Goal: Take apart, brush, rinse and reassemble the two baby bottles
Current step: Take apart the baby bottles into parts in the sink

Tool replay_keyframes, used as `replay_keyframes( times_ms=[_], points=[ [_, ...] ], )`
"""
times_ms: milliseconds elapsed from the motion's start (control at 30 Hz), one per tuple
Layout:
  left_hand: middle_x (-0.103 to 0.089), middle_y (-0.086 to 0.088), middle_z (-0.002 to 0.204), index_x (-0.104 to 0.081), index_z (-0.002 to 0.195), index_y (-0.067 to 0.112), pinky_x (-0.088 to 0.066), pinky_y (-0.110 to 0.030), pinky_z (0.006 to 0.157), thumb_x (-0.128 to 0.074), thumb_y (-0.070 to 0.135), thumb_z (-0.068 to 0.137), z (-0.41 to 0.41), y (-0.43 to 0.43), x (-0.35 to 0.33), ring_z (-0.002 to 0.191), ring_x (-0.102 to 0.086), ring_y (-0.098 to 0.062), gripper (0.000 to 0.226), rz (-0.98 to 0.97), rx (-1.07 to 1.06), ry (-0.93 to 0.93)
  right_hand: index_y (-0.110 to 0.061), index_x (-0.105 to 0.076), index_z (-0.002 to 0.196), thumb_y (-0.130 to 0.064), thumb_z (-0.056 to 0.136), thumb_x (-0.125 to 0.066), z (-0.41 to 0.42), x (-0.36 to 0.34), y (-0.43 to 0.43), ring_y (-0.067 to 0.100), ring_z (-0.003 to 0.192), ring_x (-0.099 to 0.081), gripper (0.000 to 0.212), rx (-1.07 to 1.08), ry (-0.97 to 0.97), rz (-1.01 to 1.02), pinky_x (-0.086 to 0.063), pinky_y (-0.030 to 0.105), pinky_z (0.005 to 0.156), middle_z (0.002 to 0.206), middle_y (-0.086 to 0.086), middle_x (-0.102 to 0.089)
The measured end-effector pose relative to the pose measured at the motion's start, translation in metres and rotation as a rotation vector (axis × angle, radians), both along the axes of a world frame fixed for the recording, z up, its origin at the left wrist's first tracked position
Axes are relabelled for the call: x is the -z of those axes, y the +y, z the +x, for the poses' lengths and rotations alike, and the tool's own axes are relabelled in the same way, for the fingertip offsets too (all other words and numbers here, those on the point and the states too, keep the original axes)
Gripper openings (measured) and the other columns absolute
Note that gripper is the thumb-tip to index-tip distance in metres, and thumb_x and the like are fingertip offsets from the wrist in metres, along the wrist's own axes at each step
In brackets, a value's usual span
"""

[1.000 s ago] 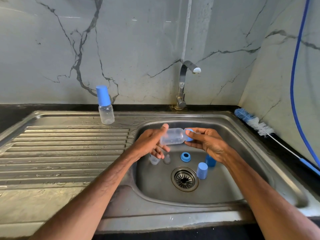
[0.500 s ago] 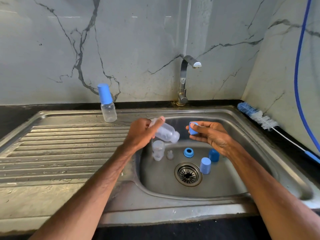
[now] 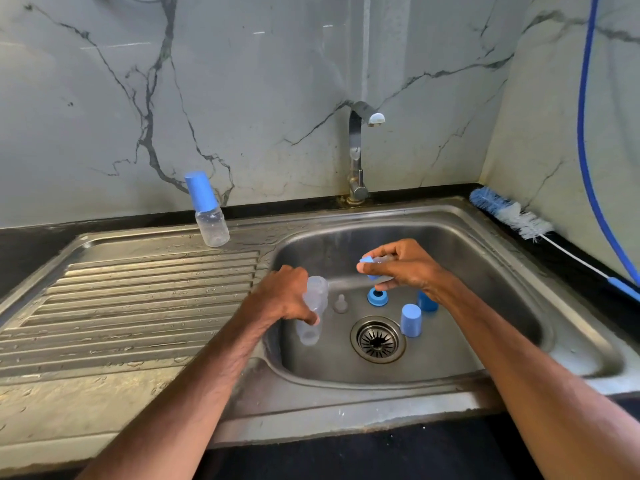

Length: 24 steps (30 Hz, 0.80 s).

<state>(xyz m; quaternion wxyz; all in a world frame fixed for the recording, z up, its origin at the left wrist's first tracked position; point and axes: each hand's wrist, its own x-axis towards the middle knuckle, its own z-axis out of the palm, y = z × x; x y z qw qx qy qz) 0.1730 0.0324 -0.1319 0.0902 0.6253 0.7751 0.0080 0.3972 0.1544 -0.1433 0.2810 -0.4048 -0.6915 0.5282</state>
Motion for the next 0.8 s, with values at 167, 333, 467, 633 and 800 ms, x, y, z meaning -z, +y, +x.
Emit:
replay_keyframes(
  times_ms=[167, 333, 467, 633, 800],
  points=[
    [-0.057, -0.01, 0.125, -0.054, 0.127, 0.011, -0.048, -0.037, 0.085, -0.095, 0.046, 0.063, 0.009, 0.004, 0.009, 0.111, -0.059, -0.03, 0.084, -0.02, -0.01, 0.094, -0.014, -0.079, 0.1, -0.028, 0.074, -0.092, -0.003, 0.002, 0.002, 0.01, 0.084, -0.078, 0.032, -0.013, -0.029, 0.022, -0.062, 0.027, 0.064, 0.096, 0.003, -0.079],
    [-0.054, -0.011, 0.134, -0.046, 0.14, 0.01, -0.049, -0.039, 0.095, -0.094, 0.042, 0.066, 0.01, 0.007, 0.016, 0.12, -0.057, -0.031, 0.094, -0.066, -0.009, 0.139, -0.014, -0.078, 0.101, -0.028, 0.075, -0.091, -0.003, 0.003, 0.005, 0.01, 0.083, -0.077, 0.033, -0.031, -0.06, 0.043, -0.062, 0.026, 0.063, 0.098, 0.005, -0.078],
    [-0.055, -0.011, 0.134, -0.047, 0.141, 0.009, -0.049, -0.039, 0.095, -0.094, 0.04, 0.068, 0.01, 0.007, 0.016, 0.12, -0.058, -0.03, 0.092, -0.085, -0.01, 0.14, -0.014, -0.078, 0.102, -0.029, 0.076, -0.09, -0.003, 0.005, 0.006, 0.011, 0.085, -0.078, 0.033, -0.047, -0.081, 0.058, -0.062, 0.027, 0.064, 0.1, 0.005, -0.077],
    [-0.058, -0.011, 0.132, -0.049, 0.14, 0.008, -0.05, -0.038, 0.094, -0.094, 0.039, 0.069, 0.013, 0.005, 0.016, 0.119, -0.061, -0.029, 0.089, -0.112, -0.008, 0.129, -0.017, -0.077, 0.1, -0.03, 0.075, -0.09, -0.003, 0.006, 0.008, 0.011, 0.084, -0.078, 0.031, -0.064, -0.103, 0.055, -0.062, 0.027, 0.063, 0.098, 0.004, -0.078],
    [-0.058, -0.011, 0.133, -0.049, 0.139, 0.008, -0.049, -0.038, 0.095, -0.093, 0.042, 0.068, 0.015, 0.004, 0.012, 0.119, -0.06, -0.029, 0.09, -0.117, 0.004, 0.132, -0.016, -0.078, 0.099, -0.027, 0.075, -0.092, -0.002, 0.006, 0.007, 0.015, 0.084, -0.079, 0.03, -0.088, -0.103, 0.041, -0.063, 0.026, 0.065, 0.094, 0.004, -0.079]
  ],
)
